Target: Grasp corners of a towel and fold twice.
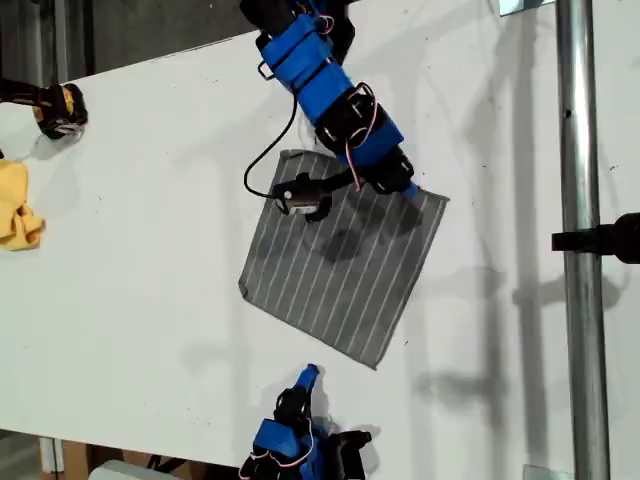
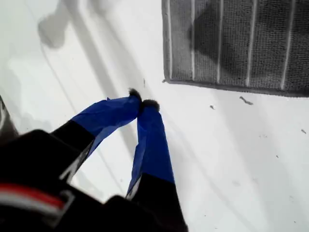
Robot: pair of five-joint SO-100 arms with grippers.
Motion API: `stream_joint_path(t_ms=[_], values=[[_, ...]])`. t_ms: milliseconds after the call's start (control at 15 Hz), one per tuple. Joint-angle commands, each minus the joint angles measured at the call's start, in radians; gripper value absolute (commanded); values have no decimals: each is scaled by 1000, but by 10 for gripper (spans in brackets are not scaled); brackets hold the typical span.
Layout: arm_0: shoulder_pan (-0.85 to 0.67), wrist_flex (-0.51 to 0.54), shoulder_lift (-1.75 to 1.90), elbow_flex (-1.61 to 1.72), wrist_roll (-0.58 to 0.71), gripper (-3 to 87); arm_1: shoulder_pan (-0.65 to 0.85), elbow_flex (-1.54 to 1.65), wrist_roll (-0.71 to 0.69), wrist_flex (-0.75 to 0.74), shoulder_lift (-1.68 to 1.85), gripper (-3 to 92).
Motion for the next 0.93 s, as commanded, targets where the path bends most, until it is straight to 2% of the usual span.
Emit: stream_joint_path(t_ms=[0,67,267,333,400,533,733,867], values=[[9,-3,5,-17,-6,-8,6,-49,-11,-110,-18,-2],[11,-3,5,-20,-5,-9,14,-55,-31,-144,-44,-2],[41,0,5,-15,-25,-9,17,-37,-37,-115,-40,-2],[44,0,5,-15,-26,-9,14,-31,-41,-121,-40,24],[48,0,5,-17,-29,-9,8,-26,-40,-126,-44,139],[57,0,5,-17,-34,-9,-14,3,-25,-129,-43,285],[58,0,5,-17,-32,-9,-28,75,-12,-130,-37,352],[58,0,5,-15,-32,-9,-37,117,-6,-153,-78,336]])
